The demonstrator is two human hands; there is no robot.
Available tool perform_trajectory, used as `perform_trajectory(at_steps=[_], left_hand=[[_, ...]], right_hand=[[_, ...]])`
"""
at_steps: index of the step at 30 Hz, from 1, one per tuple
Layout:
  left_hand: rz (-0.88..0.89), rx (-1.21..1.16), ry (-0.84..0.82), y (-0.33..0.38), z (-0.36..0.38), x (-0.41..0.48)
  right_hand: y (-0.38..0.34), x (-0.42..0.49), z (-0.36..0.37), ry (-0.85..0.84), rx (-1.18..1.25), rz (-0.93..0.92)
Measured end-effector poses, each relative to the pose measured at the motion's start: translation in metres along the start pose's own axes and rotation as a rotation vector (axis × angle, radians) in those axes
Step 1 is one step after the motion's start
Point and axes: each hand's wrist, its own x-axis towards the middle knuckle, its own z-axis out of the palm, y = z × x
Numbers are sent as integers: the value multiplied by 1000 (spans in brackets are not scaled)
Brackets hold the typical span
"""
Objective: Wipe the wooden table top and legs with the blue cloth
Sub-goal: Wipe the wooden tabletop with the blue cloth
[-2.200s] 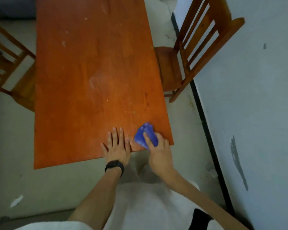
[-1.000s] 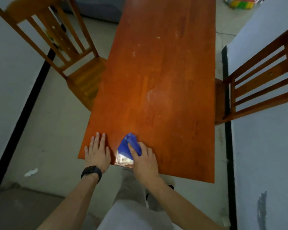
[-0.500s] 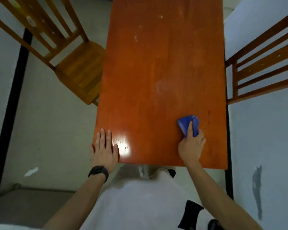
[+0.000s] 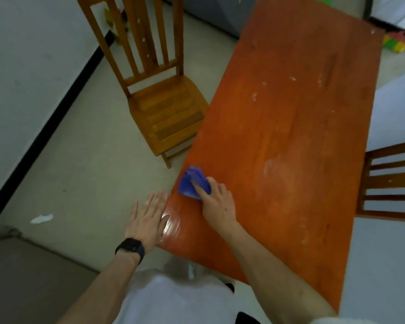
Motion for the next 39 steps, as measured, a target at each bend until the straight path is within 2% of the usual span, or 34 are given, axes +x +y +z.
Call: perform_trajectory(at_steps=[2, 4, 6, 7, 9, 12, 15, 17, 21, 24, 26, 29, 31, 33, 36, 39], left_hand=[[42, -10, 38, 5, 1, -3], [120, -9, 67, 10, 4, -3], [118, 11, 25, 14, 7, 1], [96, 9, 11, 17, 9, 3], [67, 12, 15, 27, 12, 6], [104, 25, 48, 40, 9, 11], [112, 25, 37, 48, 7, 16], [117, 23, 22, 53, 8, 17], [167, 58, -5, 65, 7, 22], [237, 87, -33, 85, 4, 30], [280, 63, -47, 107, 4, 39], [342, 79, -95, 143, 9, 49], [345, 79, -115, 163, 13, 54], [313, 70, -116, 175, 15, 53], [291, 73, -131, 177, 13, 51], [327, 147, -172, 175, 4, 52]], right_hand=[[58, -7, -6, 123, 69, 389], [101, -20, -18, 155, 144, 782], [105, -24, -26, 127, 239, 964], [94, -22, -27, 178, 253, 945], [61, -13, -20, 267, 267, 726], [-3, 1, -8, 132, 149, 336], [-13, 12, -12, 54, 12, 154], [28, 12, -16, 51, -39, 234], [146, -32, -27, 15, 14, 869], [195, -99, -41, -2, 178, 1194], [199, -129, -41, 74, 252, 1189], [161, -130, -30, 232, 238, 876], [121, -112, -17, 211, 220, 653], [83, -94, -6, 126, 169, 542], [83, -94, -3, 91, 133, 537], [142, -132, -5, 133, 103, 769]])
